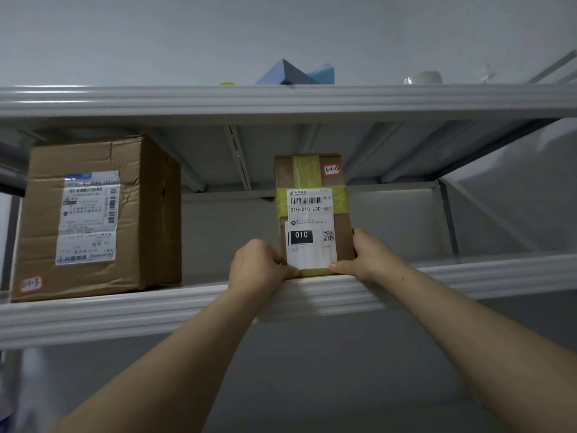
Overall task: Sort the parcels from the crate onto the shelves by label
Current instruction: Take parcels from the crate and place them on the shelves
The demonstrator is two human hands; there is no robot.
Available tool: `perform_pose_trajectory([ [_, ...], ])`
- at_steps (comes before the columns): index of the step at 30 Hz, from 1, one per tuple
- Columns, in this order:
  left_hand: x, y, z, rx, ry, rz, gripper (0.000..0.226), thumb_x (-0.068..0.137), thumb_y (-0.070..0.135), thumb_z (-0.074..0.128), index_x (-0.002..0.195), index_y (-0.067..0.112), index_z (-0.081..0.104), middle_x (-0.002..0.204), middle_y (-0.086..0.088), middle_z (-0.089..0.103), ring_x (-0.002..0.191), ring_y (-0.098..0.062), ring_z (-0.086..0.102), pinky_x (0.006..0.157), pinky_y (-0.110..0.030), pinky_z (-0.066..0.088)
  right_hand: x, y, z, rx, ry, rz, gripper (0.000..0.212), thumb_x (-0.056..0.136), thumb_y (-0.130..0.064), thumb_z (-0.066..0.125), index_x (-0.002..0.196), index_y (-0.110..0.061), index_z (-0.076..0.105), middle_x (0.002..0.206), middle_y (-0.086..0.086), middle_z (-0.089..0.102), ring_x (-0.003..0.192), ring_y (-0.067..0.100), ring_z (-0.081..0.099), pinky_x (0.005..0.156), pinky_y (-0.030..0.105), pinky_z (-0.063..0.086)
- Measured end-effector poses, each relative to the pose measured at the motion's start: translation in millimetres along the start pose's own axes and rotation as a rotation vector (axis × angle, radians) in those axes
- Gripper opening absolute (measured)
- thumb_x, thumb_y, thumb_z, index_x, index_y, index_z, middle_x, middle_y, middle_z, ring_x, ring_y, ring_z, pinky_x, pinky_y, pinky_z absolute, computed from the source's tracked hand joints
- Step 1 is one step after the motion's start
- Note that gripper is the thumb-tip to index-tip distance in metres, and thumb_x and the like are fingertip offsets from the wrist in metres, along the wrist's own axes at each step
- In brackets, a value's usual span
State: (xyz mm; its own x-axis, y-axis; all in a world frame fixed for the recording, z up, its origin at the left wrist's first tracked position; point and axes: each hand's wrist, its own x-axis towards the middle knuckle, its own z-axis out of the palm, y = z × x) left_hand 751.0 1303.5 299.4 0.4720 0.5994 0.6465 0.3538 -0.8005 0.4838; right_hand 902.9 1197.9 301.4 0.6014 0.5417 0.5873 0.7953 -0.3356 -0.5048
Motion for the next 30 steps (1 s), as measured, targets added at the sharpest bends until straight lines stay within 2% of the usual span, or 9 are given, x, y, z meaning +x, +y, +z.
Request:
perform_pose_trajectory([
  [3, -4.3, -1.3, -2.3, 0.031, 0.039, 0.006, 0.060, 0.076, 0.033, 0.078, 0.051, 0.014, 0.027, 0.051, -0.001, 0.028, 0.051, -0.018, 0.028, 0.048, -0.029, 0.019, -7.5, -5.8, -1.0, -0.022, 0.042, 0.046, 0.069, 0.080, -0.029, 0.075, 0.131, -0.004, 0.036, 0.133, 0.012, 0.050, 0.120, 0.028, 0.051, 0.099, 0.040, 0.044],
  [7, -13.8, -1.7, -2.0, 0.115, 0.040, 0.049, 0.038, 0.090, 0.037, 0.062, 0.070, 0.009, 0.046, 0.086, -0.009, 0.058, 0.086, -0.028, 0.055, 0.064, -0.032, 0.036, -22.8, -10.3, 3.6, -0.054, 0.156, 0.052, 0.087, 0.089, -0.032, 0.064, 0.148, 0.002, 0.009, 0.149, 0.021, 0.026, 0.136, 0.034, 0.031, 0.107, 0.038, 0.031],
  [10, -27.9, -3.6, -1.0, 0.193, 0.071, 0.082, 0.031, 0.099, 0.032, 0.046, 0.108, 0.003, 0.056, 0.113, -0.015, 0.062, 0.108, -0.033, 0.054, 0.079, -0.034, 0.040, -38.2, -7.1, 9.1, -0.090, 0.226, 0.060, 0.078, 0.097, -0.038, 0.048, 0.148, 0.003, 0.005, 0.154, 0.020, 0.013, 0.142, 0.033, 0.016, 0.113, 0.038, 0.020],
  [12, -38.2, -7.6, -2.5, 0.226, 0.086, 0.100, 0.029, 0.100, 0.022, 0.041, 0.117, 0.002, 0.053, 0.115, -0.017, 0.062, 0.110, -0.033, 0.052, 0.077, -0.033, 0.035, -51.3, -5.1, 10.9, -0.112, 0.247, 0.066, 0.071, 0.100, -0.039, 0.038, 0.149, 0.001, 0.005, 0.156, 0.017, 0.009, 0.143, 0.031, 0.012, 0.115, 0.038, 0.017],
  [14, -50.2, -12.3, -6.3, 0.256, 0.079, 0.129, 0.026, 0.098, 0.011, 0.041, 0.122, 0.003, 0.050, 0.117, -0.017, 0.061, 0.112, -0.032, 0.050, 0.081, -0.033, 0.036, -67.2, -2.6, 13.8, -0.160, 0.243, 0.061, 0.068, 0.101, -0.037, 0.035, 0.149, 0.000, 0.005, 0.156, 0.017, 0.008, 0.144, 0.031, 0.013, 0.115, 0.037, 0.016],
  [18, -80.7, -23.5, -13.8, 0.281, -0.010, 0.230, 0.061, 0.089, -0.005, 0.043, 0.147, 0.007, 0.027, 0.144, -0.011, 0.041, 0.135, -0.027, 0.032, 0.110, -0.031, 0.026, -111.2, -2.1, 20.4, -0.242, 0.118, 0.070, 0.070, 0.101, -0.028, 0.040, 0.151, -0.007, -0.004, 0.158, 0.013, -0.003, 0.144, 0.031, 0.014, 0.117, 0.041, 0.020],
  [21, -111.2, -27.4, -16.9, 0.270, -0.081, 0.286, 0.065, 0.089, -0.004, 0.041, 0.149, 0.012, 0.024, 0.151, -0.007, 0.029, 0.141, -0.025, 0.021, 0.114, -0.031, 0.023, -158.5, -9.7, 19.6, -0.262, 0.049, 0.164, 0.074, 0.100, -0.029, 0.042, 0.151, -0.014, -0.009, 0.158, 0.013, -0.010, 0.143, 0.034, 0.016, 0.113, 0.042, 0.025],
  [26, -171.9, -29.1, -11.8, 0.252, -0.256, 0.440, 0.049, 0.087, 0.003, 0.043, 0.134, 0.015, 0.050, 0.136, -0.006, 0.049, 0.129, -0.027, 0.040, 0.105, -0.033, 0.031, -236.0, -20.7, 12.1, -0.384, -0.015, 0.350, 0.077, 0.097, -0.030, 0.049, 0.152, -0.017, -0.003, 0.157, 0.015, -0.002, 0.139, 0.037, 0.025, 0.112, 0.042, 0.030],
  [30, -229.5, -34.2, 0.3, 0.222, -0.462, 0.522, 0.044, 0.087, 0.012, 0.049, 0.131, 0.017, 0.053, 0.133, -0.009, 0.054, 0.124, -0.030, 0.047, 0.100, -0.033, 0.037, -317.4, -26.6, 6.6, -0.510, -0.092, 0.517, 0.065, 0.093, -0.037, 0.054, 0.145, -0.010, 0.026, 0.146, 0.017, 0.029, 0.128, 0.037, 0.041, 0.104, 0.040, 0.039],
])
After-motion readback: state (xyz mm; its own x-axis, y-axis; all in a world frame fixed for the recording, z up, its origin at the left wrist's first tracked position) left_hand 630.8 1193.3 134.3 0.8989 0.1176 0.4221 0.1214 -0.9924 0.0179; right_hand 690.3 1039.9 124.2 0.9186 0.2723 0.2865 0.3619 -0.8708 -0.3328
